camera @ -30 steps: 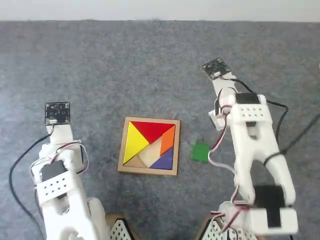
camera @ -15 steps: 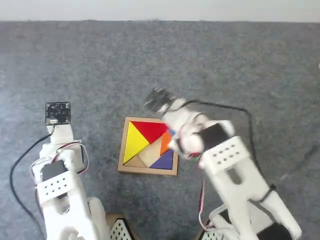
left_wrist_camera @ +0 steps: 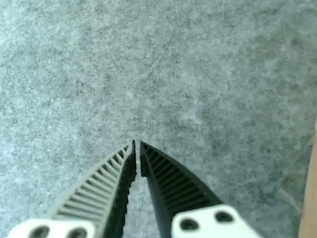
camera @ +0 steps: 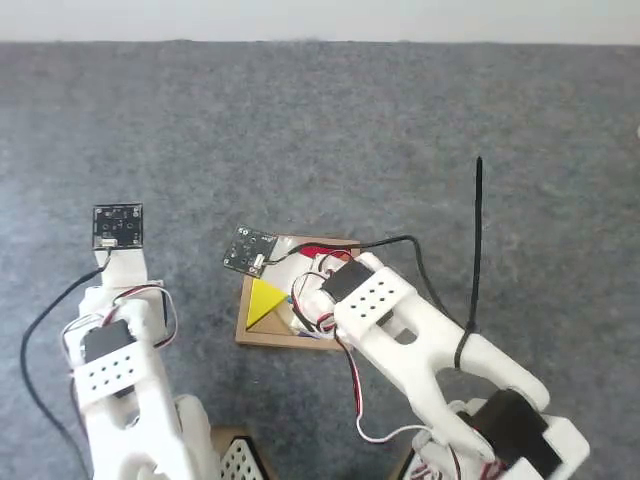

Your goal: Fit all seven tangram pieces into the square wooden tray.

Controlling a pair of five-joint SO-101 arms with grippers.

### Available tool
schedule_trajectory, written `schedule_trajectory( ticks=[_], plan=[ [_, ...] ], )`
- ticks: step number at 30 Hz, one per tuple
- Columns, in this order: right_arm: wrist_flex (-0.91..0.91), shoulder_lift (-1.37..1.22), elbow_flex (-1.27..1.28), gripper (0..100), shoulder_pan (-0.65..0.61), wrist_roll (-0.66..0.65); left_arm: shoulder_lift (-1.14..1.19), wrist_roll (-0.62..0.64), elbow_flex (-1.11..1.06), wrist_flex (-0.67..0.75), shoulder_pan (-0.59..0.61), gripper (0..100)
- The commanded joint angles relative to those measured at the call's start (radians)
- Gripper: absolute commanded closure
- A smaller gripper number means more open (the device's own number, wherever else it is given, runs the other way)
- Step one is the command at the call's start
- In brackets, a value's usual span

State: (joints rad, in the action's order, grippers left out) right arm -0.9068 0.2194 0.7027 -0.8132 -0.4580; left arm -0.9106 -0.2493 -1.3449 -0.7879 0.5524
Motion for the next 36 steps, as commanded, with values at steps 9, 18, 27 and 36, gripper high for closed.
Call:
schedule_trajectory(
  ticks=[9,18,27,36],
  plan=[
    [-0.015,0.004,-0.054,94.0,0.001,-0.054,0.006,-0.011,0.015,0.026,0.000,98],
    [-0.008,-0.005,-0.074,94.0,-0.008,-0.186,0.006,-0.011,0.015,0.026,0.000,98],
    [0.056,0.002,-0.112,94.0,0.039,0.075,0.006,-0.011,0.015,0.028,0.000,98],
    [0.087,-0.008,-0.098,93.7,0.102,0.325,0.006,-0.011,0.015,0.028,0.000,98]
  ],
)
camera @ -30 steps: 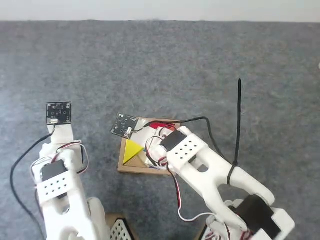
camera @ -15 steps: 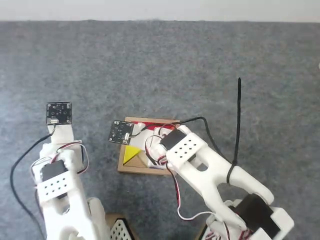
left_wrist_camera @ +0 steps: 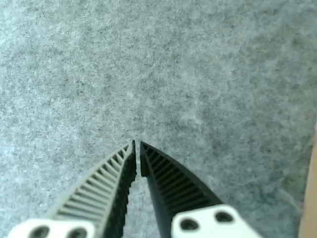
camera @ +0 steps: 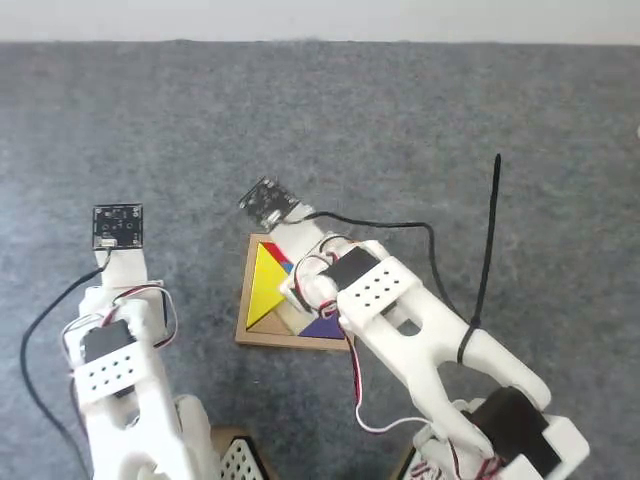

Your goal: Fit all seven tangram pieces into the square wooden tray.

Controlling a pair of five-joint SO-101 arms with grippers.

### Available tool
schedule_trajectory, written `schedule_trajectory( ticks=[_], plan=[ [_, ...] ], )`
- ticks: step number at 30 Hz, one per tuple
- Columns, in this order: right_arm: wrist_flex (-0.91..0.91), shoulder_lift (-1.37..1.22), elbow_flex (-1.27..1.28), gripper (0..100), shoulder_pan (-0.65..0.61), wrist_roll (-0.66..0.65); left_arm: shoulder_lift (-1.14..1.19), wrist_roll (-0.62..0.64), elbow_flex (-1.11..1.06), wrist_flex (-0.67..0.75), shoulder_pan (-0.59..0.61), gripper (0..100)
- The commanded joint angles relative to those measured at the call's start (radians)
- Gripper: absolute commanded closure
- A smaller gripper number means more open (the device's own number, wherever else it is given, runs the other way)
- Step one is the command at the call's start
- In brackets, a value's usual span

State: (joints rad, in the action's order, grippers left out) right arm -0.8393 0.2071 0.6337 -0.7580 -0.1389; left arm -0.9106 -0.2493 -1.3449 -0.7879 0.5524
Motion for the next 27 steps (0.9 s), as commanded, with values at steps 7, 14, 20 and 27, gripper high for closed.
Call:
schedule_trajectory(
  ticks=[7,14,20,27],
  plan=[
    [0.090,0.004,0.051,94.0,0.104,-0.086,0.006,-0.012,0.015,0.028,0.000,98],
    [0.099,0.004,0.068,93.9,0.101,0.143,0.006,-0.012,0.015,0.028,0.000,98],
    [0.099,-0.068,0.060,93.5,0.111,0.152,0.006,-0.012,0.015,0.028,0.000,98],
    [0.094,-0.156,0.011,93.5,0.116,0.146,0.006,-0.012,0.015,0.028,0.000,98]
  ],
)
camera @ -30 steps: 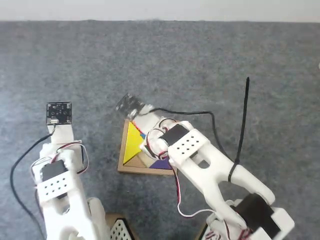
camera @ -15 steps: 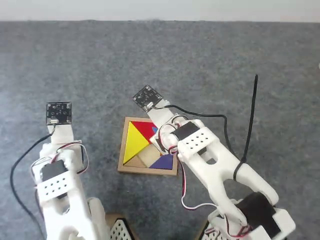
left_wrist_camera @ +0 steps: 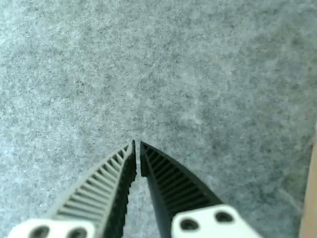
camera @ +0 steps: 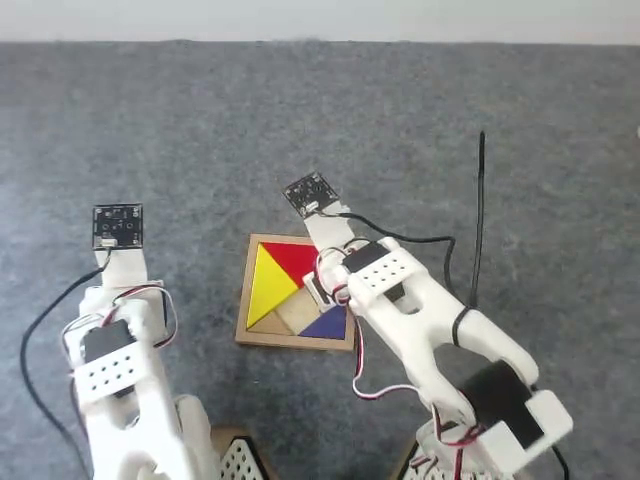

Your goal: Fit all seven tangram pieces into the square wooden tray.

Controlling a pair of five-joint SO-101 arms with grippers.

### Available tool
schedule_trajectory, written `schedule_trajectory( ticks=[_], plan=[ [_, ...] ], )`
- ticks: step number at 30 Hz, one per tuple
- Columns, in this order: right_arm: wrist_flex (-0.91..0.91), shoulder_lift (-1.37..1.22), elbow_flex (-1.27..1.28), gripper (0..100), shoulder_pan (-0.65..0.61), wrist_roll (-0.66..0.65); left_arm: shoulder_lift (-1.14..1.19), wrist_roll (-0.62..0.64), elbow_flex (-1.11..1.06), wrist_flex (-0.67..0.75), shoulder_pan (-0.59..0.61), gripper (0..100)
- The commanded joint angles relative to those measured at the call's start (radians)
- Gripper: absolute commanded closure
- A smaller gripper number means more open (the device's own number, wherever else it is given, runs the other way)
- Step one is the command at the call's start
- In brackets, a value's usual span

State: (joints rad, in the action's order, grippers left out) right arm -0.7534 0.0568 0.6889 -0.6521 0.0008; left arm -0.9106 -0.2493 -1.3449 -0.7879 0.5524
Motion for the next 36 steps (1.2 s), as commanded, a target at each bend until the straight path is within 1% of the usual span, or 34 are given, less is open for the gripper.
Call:
schedule_trajectory(
  ticks=[1,4,7,11,16,23,25,27,28,30,33,36],
  plan=[
    [-0.002,-0.001,-0.046,93.1,0.010,0.006,0.006,-0.012,0.015,0.028,0.000,98],
    [-0.061,0.028,-0.071,87.8,0.010,0.005,0.006,-0.012,0.015,0.028,0.000,98],
    [-0.104,0.065,-0.080,83.9,0.008,-0.055,0.006,-0.012,0.015,0.028,0.000,98],
    [-0.128,0.102,-0.077,83.4,0.008,-0.078,0.006,-0.012,0.015,0.028,0.000,98],
    [-0.143,0.134,-0.077,83.3,0.010,-0.178,0.006,-0.012,0.015,0.028,0.000,98],
    [-0.219,0.186,-0.052,83.5,0.002,-0.410,0.006,-0.012,0.015,0.028,0.000,98],
    [-0.182,0.234,0.012,83.6,0.002,-0.489,0.006,-0.012,0.015,0.028,0.000,98],
    [-0.097,0.297,0.124,83.6,0.001,-0.571,0.006,-0.012,0.015,0.031,0.000,98],
    [-0.053,0.334,0.178,83.6,-0.007,-0.589,0.006,-0.012,0.013,0.041,0.000,98],
    [-0.001,0.403,0.259,83.5,-0.031,-0.608,0.006,-0.012,0.013,0.046,0.000,98],
    [0.002,0.450,0.281,83.4,-0.033,-0.585,0.006,-0.012,0.013,0.044,0.000,98],
    [-0.030,0.458,0.250,83.4,0.059,-0.557,0.006,-0.012,0.013,0.044,0.000,98]
  ],
)
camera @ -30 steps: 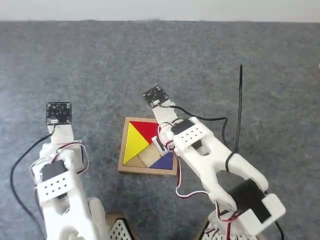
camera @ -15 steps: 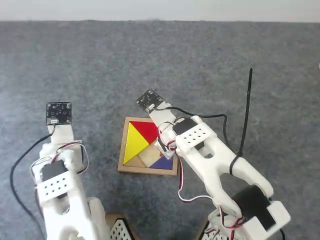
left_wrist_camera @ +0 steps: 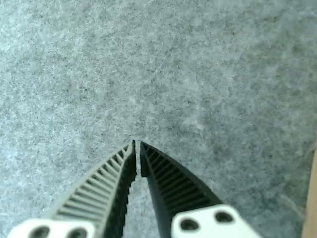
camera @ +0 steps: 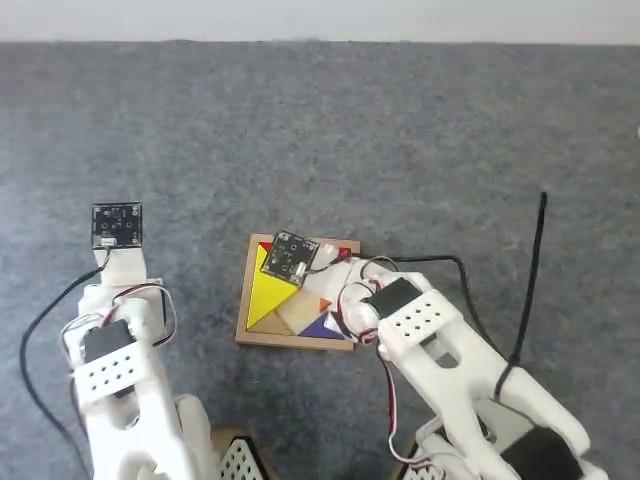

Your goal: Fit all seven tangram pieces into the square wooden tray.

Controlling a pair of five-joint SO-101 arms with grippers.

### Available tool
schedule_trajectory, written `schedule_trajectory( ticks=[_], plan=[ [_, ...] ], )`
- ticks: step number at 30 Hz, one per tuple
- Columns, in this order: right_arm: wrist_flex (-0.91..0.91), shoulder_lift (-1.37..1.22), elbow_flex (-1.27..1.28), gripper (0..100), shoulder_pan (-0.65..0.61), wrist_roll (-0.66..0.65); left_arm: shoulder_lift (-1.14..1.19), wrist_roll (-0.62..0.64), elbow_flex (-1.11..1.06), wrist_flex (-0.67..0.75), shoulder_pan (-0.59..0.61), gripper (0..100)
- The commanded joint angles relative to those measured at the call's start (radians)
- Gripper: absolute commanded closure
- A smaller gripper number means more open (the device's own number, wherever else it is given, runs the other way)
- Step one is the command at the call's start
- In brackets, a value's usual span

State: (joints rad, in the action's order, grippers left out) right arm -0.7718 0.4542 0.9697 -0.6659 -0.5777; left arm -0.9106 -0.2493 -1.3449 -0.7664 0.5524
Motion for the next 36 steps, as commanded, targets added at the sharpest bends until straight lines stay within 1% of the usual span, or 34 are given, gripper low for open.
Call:
schedule_trajectory(
  ticks=[1,3,5,8,10,14,17,20,25,29,32,36],
  plan=[
    [-0.059,0.062,-0.064,83.4,0.120,0.025,0.006,-0.012,0.012,0.023,0.000,98],
    [-0.189,0.053,-0.150,83.4,0.200,0.086,0.006,-0.012,0.012,0.025,0.000,98],
    [-0.306,0.056,-0.190,83.4,0.249,0.133,0.006,-0.012,0.012,0.026,0.000,98],
    [-0.364,0.062,-0.150,83.4,0.268,0.115,0.006,-0.012,0.012,0.025,0.000,98],
    [-0.341,0.062,-0.106,83.4,0.268,0.061,0.006,-0.012,0.012,0.023,0.000,98],
    [-0.285,0.053,-0.048,82.7,0.268,-0.126,0.006,-0.014,0.012,0.021,0.000,98],
    [-0.275,0.053,-0.021,78.9,0.262,-0.207,0.006,-0.014,0.012,0.021,0.000,98],
    [-0.257,0.051,-0.005,78.5,0.262,-0.282,0.006,-0.014,0.012,0.021,-0.002,98],
    [-0.153,0.051,0.044,78.4,0.260,-0.345,0.006,-0.014,0.012,0.021,-0.002,98],
    [-0.136,0.051,0.081,78.5,0.243,-0.381,0.006,-0.014,0.012,0.021,-0.002,98],
    [-0.108,0.047,0.091,78.5,0.245,-0.382,0.006,-0.014,0.012,0.021,-0.002,98],
    [-0.065,-0.036,0.064,78.6,0.245,-0.407,0.006,-0.014,0.012,0.021,-0.002,98]
  ],
)
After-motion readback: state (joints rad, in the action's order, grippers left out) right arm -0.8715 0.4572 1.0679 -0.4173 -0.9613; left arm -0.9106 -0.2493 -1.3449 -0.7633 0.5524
